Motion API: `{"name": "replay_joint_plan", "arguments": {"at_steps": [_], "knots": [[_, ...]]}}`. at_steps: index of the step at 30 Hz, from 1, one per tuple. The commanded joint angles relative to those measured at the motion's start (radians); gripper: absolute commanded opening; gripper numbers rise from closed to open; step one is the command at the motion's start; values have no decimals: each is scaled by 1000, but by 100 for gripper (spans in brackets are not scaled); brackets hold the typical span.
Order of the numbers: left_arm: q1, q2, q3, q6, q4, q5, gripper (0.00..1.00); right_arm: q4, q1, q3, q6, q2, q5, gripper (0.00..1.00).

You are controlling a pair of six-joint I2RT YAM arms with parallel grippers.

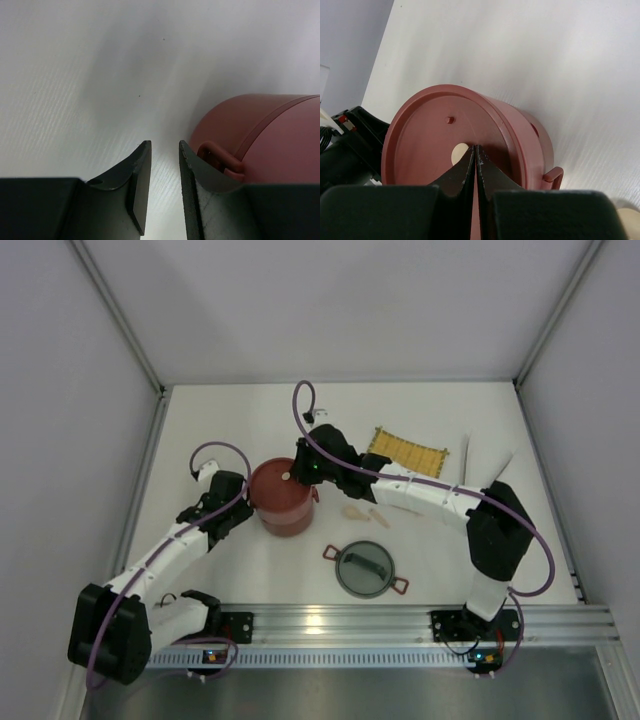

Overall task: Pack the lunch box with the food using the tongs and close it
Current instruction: Close the fastener on the packing box.

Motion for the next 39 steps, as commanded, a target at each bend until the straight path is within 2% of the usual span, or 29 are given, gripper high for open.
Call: {"name": "replay_joint_plan", "arguments": {"at_steps": [1, 12, 22, 34, 39], "knots": [[-4, -7, 5, -5, 77, 34, 34, -185, 5, -25, -26, 82, 33, 2], [-3, -55, 81, -54, -87, -124, 41, -186, 3, -23, -26, 82, 34, 2], [-3, -116, 160, -64, -156, -216, 47, -191, 3, -17, -26, 79, 37, 2], [-4, -144, 270, -16, -173, -208, 48, -212, 0, -15, -25, 56, 74, 3], [-4, -143, 296, 19, -148, -162, 49, -237, 0, -12, -26, 41, 100, 3]]}}
